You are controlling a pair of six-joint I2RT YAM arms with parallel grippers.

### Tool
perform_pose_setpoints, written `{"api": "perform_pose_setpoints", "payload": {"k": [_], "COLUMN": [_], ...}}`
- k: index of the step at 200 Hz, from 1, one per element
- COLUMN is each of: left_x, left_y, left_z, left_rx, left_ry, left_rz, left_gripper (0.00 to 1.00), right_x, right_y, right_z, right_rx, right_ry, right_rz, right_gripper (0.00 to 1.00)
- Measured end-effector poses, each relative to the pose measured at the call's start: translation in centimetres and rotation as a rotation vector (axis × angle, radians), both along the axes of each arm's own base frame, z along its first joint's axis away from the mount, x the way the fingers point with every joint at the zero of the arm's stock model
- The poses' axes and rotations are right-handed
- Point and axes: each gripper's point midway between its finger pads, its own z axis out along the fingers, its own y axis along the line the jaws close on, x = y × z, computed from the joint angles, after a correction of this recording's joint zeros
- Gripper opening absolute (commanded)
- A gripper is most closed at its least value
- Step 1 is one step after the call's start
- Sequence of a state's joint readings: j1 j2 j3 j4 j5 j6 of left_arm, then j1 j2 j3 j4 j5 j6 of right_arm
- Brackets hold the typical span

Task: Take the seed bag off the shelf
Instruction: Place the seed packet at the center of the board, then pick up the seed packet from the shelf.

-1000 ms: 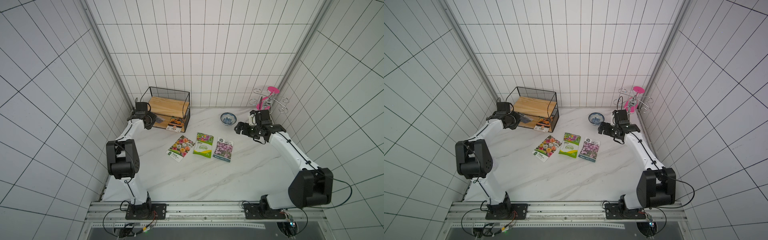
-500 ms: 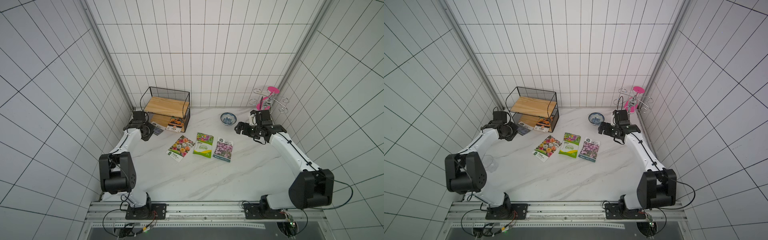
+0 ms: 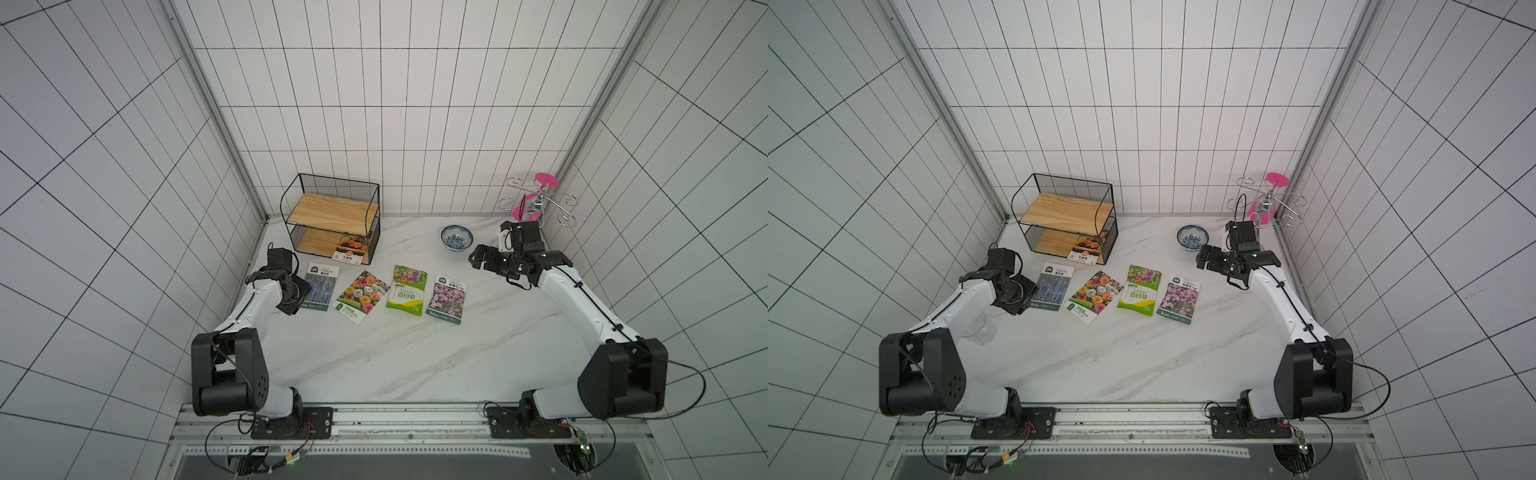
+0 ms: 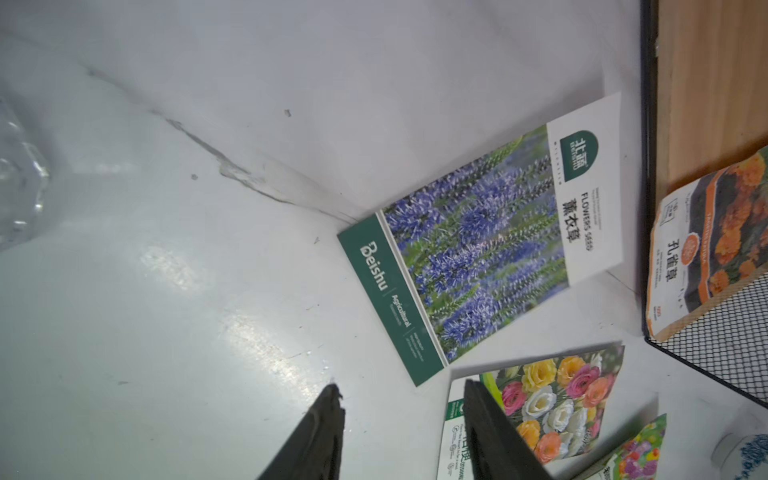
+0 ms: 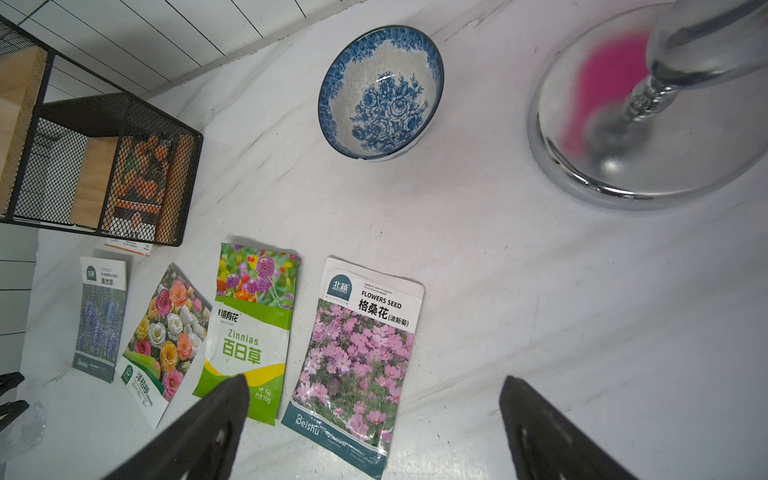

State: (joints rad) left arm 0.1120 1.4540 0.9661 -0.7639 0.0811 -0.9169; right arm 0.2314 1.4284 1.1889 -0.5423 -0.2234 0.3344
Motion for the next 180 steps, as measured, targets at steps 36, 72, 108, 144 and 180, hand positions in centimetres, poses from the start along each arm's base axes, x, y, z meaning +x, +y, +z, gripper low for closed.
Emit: {"api": "perform_pose_setpoints", "payload": {"k": [36, 72, 108, 144, 180], "left_x": [1.1, 4.2, 8.6, 13.2, 16.8], "left_y": [-0.4, -3.5, -7.3, -9.4, -10.1], "left_z": [1.6, 1.3, -0.7, -1.2, -1.7], "left_rx": [-0.008, -0.08, -0.147, -0.225, -0.273], "left_ry": [-0.035, -0.11, -0.163, -0.263, -0.325], "left_rz": [-0.001, -0.036, -0.073, -0.051, -0.016], "left_gripper": [0.67, 0.68, 0.7, 0.7, 0.71], "right_x": [-0.1, -0.1, -0.1, -0.5, -0.7], "right_y": [0.0, 0.0, 0.0, -0.1, -0.2], "right_z": [-0.3, -0.3, -0.4, -1.1, -1.0], "right_rx": [-0.002, -0.002, -0.002, -0.005, -0.005], "right_ry": [0.005, 0.004, 0.005, 0.02, 0.019], "right_rz": [0.001, 0.001, 0.001, 0.001, 0.001], "right_gripper": [0.99, 0.99, 0.99, 0.99, 0.99]}}
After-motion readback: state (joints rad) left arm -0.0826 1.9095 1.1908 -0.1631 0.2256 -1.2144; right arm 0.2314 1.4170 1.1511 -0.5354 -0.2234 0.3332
